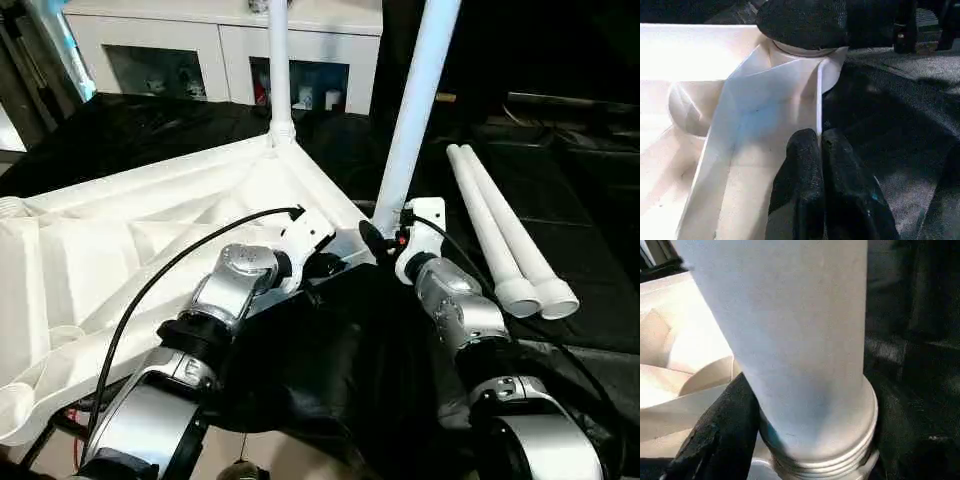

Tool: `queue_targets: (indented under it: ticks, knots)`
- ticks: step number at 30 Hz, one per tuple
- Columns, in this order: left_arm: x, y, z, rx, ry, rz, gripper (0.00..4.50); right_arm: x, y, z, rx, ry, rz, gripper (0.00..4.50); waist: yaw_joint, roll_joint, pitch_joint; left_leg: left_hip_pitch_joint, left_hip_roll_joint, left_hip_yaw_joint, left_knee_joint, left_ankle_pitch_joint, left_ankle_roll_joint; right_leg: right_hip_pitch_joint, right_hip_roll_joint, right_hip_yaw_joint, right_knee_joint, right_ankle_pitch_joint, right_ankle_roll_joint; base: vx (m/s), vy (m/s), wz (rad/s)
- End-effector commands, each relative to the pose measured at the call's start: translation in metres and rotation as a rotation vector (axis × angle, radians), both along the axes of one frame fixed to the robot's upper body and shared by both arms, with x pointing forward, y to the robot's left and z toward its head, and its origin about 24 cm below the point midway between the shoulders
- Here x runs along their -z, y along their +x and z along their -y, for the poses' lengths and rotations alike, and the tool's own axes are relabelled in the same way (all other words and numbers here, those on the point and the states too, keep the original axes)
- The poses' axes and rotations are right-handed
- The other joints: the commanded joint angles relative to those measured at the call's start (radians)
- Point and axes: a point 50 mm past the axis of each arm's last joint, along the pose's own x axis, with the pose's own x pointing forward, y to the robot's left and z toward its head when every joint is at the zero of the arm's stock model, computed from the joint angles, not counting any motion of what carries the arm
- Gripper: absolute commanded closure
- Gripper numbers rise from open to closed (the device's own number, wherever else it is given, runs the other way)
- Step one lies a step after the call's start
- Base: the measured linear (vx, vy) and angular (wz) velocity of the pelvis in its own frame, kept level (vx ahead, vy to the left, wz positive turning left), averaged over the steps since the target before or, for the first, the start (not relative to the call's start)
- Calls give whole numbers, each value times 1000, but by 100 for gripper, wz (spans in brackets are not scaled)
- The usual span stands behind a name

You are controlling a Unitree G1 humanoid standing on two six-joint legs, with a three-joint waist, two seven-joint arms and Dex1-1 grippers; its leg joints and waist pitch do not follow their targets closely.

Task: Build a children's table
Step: Rotate leg to tighten

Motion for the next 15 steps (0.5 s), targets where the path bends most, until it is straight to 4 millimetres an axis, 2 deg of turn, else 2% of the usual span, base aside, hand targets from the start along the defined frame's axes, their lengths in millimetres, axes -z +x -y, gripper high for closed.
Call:
queue_targets:
  ticks: [1, 2, 3, 5, 7, 8, 10, 11, 13, 15]
  knots:
    - [-23, 1, 22, 95, -97, 111, 450, 13, -15, -38, -217, 23, -66, 99, -2, -11, -69, 18, 39, -24, -66, -248, 20, 40, -85, 46, -89, -314, -177, 0, 0, 0]
    - [-23, -2, 19, 139, -101, 112, 450, 11, -15, -36, -245, 22, -52, 79, -4, -13, -68, 17, 40, -25, -67, -264, 21, 40, -86, 46, -93, -344, -169, 0, 0, 0]
    - [-23, -2, 19, 139, -101, 112, 450, 11, -15, -36, -245, 22, -52, 79, -4, -12, -68, 17, 41, -25, -67, -265, 20, 40, -87, 46, -92, -347, -168, 0, 0, 0]
    - [-21, -6, 15, 184, -107, 103, 450, 10, -15, -29, -280, 5, -35, 50, -9, -10, -67, 17, 42, -26, -69, -272, 16, 38, -86, 47, -91, -344, -174, 0, 0, 0]
    - [-20, -9, 12, 209, -113, 95, 450, 9, -15, -24, -300, 0, -26, 50, -10, -11, -67, 17, 43, -26, -68, -274, 19, 40, -87, 47, -90, -341, -177, 0, 0, 0]
    - [-19, -16, 7, 272, -126, 76, 450, 6, -17, -15, -362, -5, -9, 50, -9, -11, -67, 17, 46, -27, -69, -270, 21, 42, -87, 47, -88, -331, -181, 0, 0, 0]
    - [-19, -19, 6, 303, -134, 66, 450, 5, -18, -11, -394, -8, 0, 50, -9, -11, -68, 16, 44, -23, -66, -252, 33, 41, -86, 49, -87, -303, -190, 0, 0, 0]
    - [-18, -21, 3, 317, -130, 54, 450, 3, -20, -6, -423, -2, 3, 50, -6, -8, -69, 19, 46, -22, -65, -251, 33, 39, -87, 50, -86, -299, -193, 0, 0, 0]
    - [-15, -25, -3, 350, -115, 26, 450, 0, -25, 5, -507, 8, 8, 50, 4, -7, -68, 19, 47, -22, -66, -243, 37, 43, -83, 48, -84, -287, -196, 0, 0, 0]
    - [-14, -26, -6, 360, -111, 16, 450, 0, -27, 9, -538, 10, 9, 50, 9, -8, -68, 19, 48, -20, -66, -245, 38, 42, -82, 47, -84, -287, -194, 0, 0, 0]
